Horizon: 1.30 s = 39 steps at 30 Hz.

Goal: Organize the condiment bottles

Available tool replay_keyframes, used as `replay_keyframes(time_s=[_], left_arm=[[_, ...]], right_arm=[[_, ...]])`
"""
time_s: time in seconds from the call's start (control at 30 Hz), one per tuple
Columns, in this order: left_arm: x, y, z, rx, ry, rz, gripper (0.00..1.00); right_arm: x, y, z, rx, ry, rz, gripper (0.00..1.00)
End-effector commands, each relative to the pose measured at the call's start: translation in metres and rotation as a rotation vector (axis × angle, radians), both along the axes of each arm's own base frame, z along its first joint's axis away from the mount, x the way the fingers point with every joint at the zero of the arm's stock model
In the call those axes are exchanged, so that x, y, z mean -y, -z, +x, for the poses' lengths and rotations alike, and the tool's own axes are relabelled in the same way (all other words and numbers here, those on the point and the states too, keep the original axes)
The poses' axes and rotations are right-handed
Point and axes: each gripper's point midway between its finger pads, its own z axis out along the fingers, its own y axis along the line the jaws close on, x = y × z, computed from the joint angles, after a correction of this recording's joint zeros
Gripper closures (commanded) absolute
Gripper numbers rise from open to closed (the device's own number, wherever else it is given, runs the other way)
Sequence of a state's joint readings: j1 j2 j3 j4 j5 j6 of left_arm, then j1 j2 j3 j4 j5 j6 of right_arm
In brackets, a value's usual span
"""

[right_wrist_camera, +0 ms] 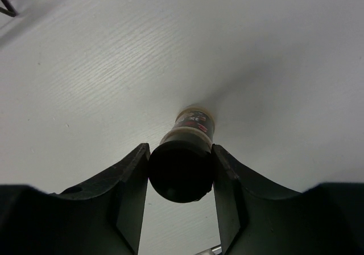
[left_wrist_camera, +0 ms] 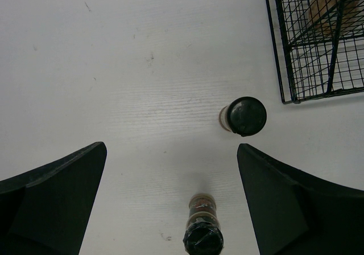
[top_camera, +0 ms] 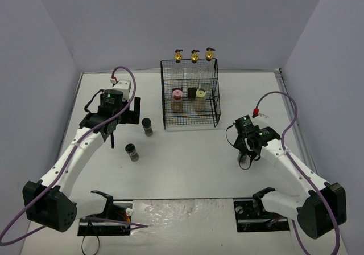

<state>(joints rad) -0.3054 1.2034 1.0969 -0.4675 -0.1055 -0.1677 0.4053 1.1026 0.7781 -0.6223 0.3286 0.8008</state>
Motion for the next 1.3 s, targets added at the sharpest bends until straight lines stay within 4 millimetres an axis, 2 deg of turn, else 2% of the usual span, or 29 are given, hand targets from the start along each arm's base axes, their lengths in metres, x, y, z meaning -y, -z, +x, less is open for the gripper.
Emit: replay_keyframes(time_s=[0.0, 0.1, 0.3, 0.47, 0.6, 0.83, 0.97, 1.27], left_arm=[[-0.001, -0.035, 0.013, 0.101, -0.01, -0.02, 0.03], [0.0, -0.035, 0.013, 0.1, -0.01, -0.02, 0.03], [-0.002, -0.035, 0.012, 0.102, -0.014, -0.013, 0.03], [-0.004, -0.034, 0.012, 0.101, -0.02, -0.003, 0.03], [-0.004, -0.034, 0.012, 0.101, -0.02, -0.001, 0.03], [-0.005, -0.033, 0.012, 0.098, -0.021, 0.003, 0.03], [-0.005, -0.034, 0.012, 0.101, -0.023, 0.005, 0.03], [-0.006, -0.032, 0.013, 0.095, -0.022, 0.012, 0.03]], right_arm=[[-0.013, -0.045, 0.037, 0.1, -0.1, -0.015, 0.99], [-0.026, -0.083, 0.063, 0.172, -0.172, -0.014, 1.0], [-0.06, -0.133, 0.111, 0.253, -0.343, -0.011, 1.0], [-0.093, -0.16, 0.146, 0.311, -0.475, 0.03, 1.0], [-0.11, -0.176, 0.169, 0.358, -0.526, 0.047, 1.0], [-0.13, -0.171, 0.198, 0.358, -0.578, 0.045, 1.0], [-0.138, -0.157, 0.207, 0.332, -0.595, 0.054, 1.0], [-0.153, -0.097, 0.225, 0.243, -0.623, 0.069, 1.0]])
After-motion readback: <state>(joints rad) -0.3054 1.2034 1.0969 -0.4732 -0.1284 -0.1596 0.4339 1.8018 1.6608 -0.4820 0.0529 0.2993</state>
